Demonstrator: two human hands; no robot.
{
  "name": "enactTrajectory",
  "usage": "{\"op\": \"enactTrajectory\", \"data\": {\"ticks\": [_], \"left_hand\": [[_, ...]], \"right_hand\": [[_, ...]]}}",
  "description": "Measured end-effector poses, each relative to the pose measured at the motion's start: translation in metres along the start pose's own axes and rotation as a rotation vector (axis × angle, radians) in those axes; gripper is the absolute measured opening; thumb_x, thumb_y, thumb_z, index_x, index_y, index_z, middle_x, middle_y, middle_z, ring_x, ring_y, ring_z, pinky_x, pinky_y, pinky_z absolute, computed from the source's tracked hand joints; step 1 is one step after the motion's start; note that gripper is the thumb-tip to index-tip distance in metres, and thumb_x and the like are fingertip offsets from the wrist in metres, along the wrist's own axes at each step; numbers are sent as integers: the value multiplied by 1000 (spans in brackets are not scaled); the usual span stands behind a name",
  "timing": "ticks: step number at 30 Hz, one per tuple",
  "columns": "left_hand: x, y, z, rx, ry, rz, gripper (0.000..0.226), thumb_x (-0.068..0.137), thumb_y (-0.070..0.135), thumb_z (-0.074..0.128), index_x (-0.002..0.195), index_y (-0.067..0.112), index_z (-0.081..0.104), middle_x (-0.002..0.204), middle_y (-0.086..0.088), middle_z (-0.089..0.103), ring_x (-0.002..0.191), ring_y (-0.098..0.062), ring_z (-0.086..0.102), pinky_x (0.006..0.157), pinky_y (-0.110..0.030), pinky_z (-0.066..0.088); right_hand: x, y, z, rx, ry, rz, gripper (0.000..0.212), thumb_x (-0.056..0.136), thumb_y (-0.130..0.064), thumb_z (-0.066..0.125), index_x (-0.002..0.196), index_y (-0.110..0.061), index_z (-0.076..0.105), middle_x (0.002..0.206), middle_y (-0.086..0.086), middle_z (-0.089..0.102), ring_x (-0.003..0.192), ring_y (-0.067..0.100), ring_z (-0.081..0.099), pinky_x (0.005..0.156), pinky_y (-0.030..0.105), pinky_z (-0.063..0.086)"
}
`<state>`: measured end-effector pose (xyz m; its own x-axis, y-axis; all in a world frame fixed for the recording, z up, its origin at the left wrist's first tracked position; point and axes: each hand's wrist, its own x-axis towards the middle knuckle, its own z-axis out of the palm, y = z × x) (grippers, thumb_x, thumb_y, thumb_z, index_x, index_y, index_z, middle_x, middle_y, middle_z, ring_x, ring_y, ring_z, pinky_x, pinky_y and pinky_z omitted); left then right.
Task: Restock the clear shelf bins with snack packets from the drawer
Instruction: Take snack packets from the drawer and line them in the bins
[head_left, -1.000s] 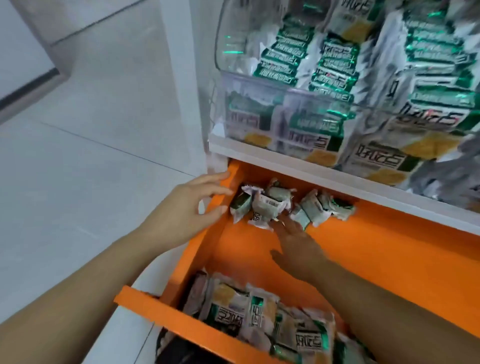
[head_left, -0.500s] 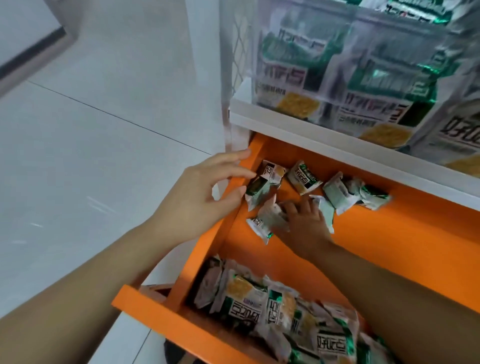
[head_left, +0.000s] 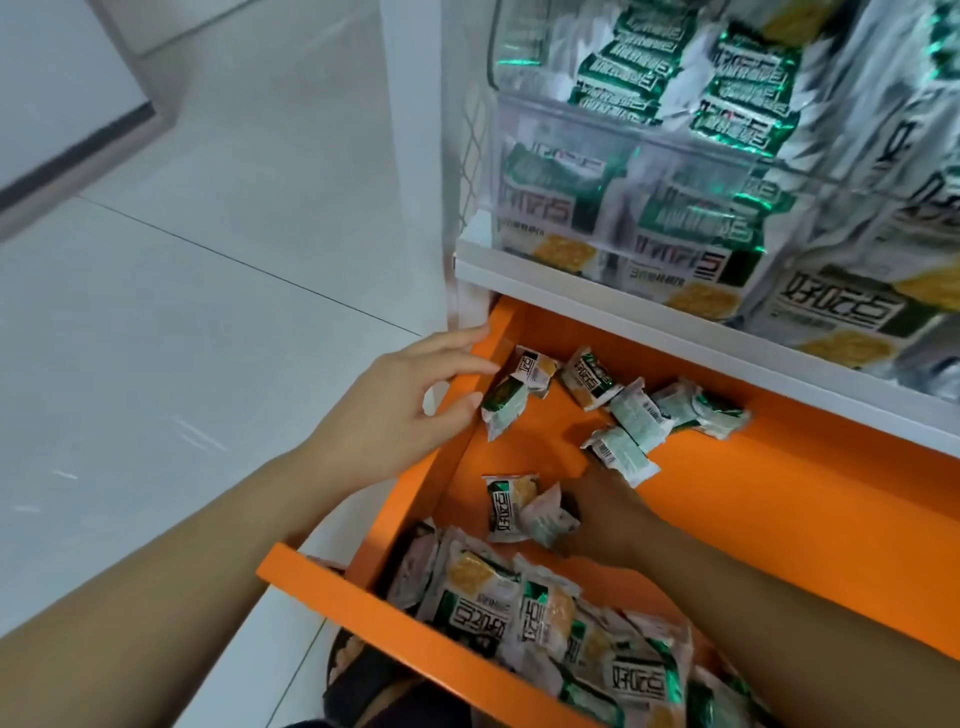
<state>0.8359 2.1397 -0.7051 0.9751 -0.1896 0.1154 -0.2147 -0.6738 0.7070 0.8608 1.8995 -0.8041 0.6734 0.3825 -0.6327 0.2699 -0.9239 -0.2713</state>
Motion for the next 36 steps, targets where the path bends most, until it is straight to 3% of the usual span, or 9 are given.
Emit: {"op": "enactTrajectory", "data": {"ticks": [2,4,7,12,16,20,24,31,36], "left_hand": [[-1,3,-6,49,-56,-5,31,91,30,60,121,36,61,146,18,38,124,13,37,98,1,24],[0,10,-16,83,-134,-35,33,90,33,62,123,36,60,147,18,36,116,10,44,90,4,27],[4,25,-36,168,-253,-104,34,90,34,63,124,34,60,144,14,43,101,-1,56,75,1,34],[4,71,-67,308,-378,-158,31,92,35,58,123,31,61,129,8,57,102,-6,57,82,-18,40],[3,142,-77,281,-418,-78,32,93,38,55,124,29,60,113,17,56,99,0,55,84,-15,39],[-1,208,-66,82,-478,-7,35,95,43,52,128,32,55,121,17,56,110,-1,55,100,-26,43],[-13,262,-43,-208,-502,-105,38,97,47,41,131,34,53,129,8,57,113,-9,57,99,-31,48],[-15,296,0,-619,-459,-158,29,88,37,61,117,39,60,124,9,61,118,-9,54,104,-36,44],[5,293,14,-748,-189,-228,45,81,20,74,118,42,58,130,2,49,113,-19,56,103,-43,43]], "right_hand": [[-18,-3,-8,-41,22,-62,28,77,-31,74,94,-26,53,115,7,42,96,25,49,65,26,37],[-40,-8,-19,-88,85,-114,26,78,-27,72,83,-25,46,109,2,40,85,20,46,62,27,34],[-78,-14,-39,-115,182,-172,26,79,-32,71,94,-18,54,108,-3,36,83,16,47,66,28,37],[-155,-23,-74,-138,337,-300,46,82,-42,70,121,-23,54,129,-7,35,102,14,51,79,24,42],[-216,-25,-99,-140,518,-438,43,81,-39,73,119,-32,55,130,-9,37,102,13,54,74,20,41],[-273,-21,-123,-147,675,-550,47,74,-32,79,109,-39,49,122,-9,40,87,12,58,63,24,47],[-320,-5,-130,-193,871,-612,49,72,-25,81,106,-36,47,123,-7,40,86,13,54,63,24,44],[-355,19,-123,-291,1064,-646,23,82,-32,47,105,-31,49,126,-3,42,109,13,48,78,19,43],[-347,46,-123,-120,1110,-486,62,65,4,80,106,-31,49,133,-1,39,118,18,44,79,35,54]]}}
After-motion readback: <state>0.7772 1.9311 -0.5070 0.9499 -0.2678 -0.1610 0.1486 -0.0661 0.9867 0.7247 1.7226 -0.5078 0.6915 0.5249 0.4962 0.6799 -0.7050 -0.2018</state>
